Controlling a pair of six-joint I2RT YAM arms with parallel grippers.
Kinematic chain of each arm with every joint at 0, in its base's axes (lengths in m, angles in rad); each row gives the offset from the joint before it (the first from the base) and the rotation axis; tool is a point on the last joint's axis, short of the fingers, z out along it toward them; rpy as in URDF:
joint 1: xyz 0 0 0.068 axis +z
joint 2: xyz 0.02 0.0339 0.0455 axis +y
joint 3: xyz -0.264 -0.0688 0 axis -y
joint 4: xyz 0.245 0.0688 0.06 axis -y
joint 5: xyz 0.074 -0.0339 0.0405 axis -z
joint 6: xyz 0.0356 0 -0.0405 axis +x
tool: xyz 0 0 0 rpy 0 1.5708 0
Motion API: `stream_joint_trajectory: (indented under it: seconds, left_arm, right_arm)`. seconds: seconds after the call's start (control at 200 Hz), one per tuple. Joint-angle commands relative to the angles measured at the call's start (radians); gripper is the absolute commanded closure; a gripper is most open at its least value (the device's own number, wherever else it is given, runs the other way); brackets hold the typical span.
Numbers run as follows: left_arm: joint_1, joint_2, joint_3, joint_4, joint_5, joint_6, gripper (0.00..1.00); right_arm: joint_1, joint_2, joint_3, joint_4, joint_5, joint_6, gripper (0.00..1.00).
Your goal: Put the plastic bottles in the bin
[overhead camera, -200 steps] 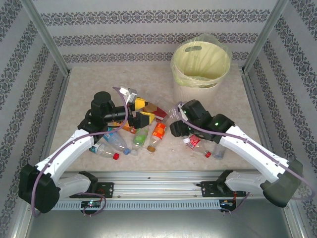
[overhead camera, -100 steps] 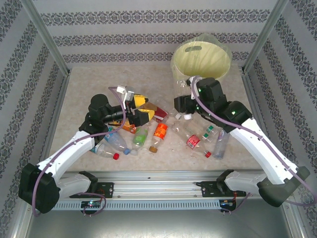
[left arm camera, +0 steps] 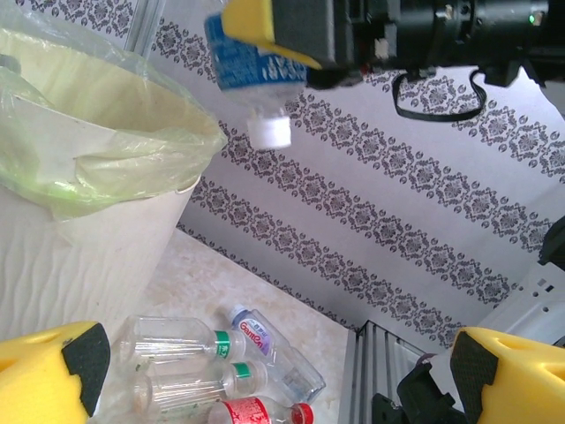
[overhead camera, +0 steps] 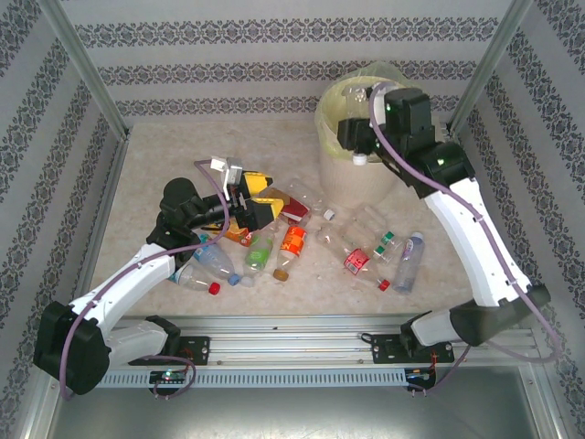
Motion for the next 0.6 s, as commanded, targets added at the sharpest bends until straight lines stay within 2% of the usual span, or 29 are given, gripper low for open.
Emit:
stream_joint_trajectory:
  seconds: [0.0,0.34,0.6]
  left_arm:
    - [-0.003,-0.028,0.000,0.050,0.002,-0.007,0.00]
    - [-0.003,-0.028,0.018,-0.060,-0.031,0.061,0.00]
    - [-0.003,-0.036,0.008,-0.095,-0.132,0.078,0.00]
  right_arm:
    - [-0.042,0.068,0.109,-0.017,0.022,-0.034,0.44]
    - [-0.173,0.319,0.351,-0.106,-0.038,0.014,0.44]
    - [-0.226,0.487,0.487,-0.246,-0.044,0.046,0.44]
